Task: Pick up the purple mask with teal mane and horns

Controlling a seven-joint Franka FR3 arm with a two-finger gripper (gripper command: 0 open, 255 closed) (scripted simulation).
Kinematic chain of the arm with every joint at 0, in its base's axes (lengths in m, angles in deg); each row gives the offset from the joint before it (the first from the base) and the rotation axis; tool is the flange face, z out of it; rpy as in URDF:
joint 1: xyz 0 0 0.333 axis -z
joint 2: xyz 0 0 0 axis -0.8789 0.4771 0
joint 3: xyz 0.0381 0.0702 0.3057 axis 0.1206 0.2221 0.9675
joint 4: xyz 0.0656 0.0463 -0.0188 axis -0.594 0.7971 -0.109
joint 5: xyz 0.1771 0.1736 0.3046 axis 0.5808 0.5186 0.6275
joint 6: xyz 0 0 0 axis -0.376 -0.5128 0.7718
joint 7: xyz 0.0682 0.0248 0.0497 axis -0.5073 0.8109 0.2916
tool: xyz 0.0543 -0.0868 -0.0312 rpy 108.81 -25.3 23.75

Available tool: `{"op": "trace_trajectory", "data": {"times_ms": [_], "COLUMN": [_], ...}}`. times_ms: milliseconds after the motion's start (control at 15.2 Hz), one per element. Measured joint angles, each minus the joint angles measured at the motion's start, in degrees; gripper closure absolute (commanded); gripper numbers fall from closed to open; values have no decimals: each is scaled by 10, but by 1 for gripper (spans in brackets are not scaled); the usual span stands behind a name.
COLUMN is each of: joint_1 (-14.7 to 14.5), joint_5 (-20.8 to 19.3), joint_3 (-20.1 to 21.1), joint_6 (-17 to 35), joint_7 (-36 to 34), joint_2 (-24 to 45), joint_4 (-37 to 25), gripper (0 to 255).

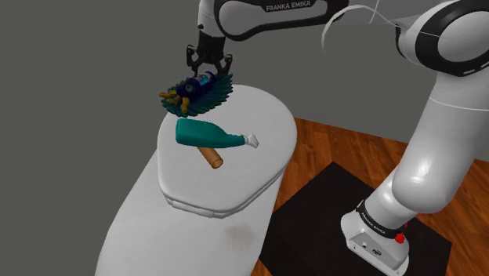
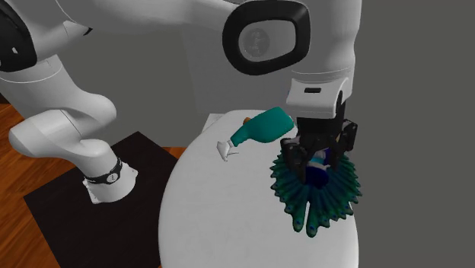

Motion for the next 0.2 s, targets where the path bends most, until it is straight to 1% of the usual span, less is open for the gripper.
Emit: {"op": "trace_trajectory", "data": {"times_ms": [198], "joint_1": [-1], "joint_5": [2], "joint_3": [1], "joint_6": [-18], "joint_7": [3], "joint_2": [-2], "joint_4": [-17], "gripper": [255]}}
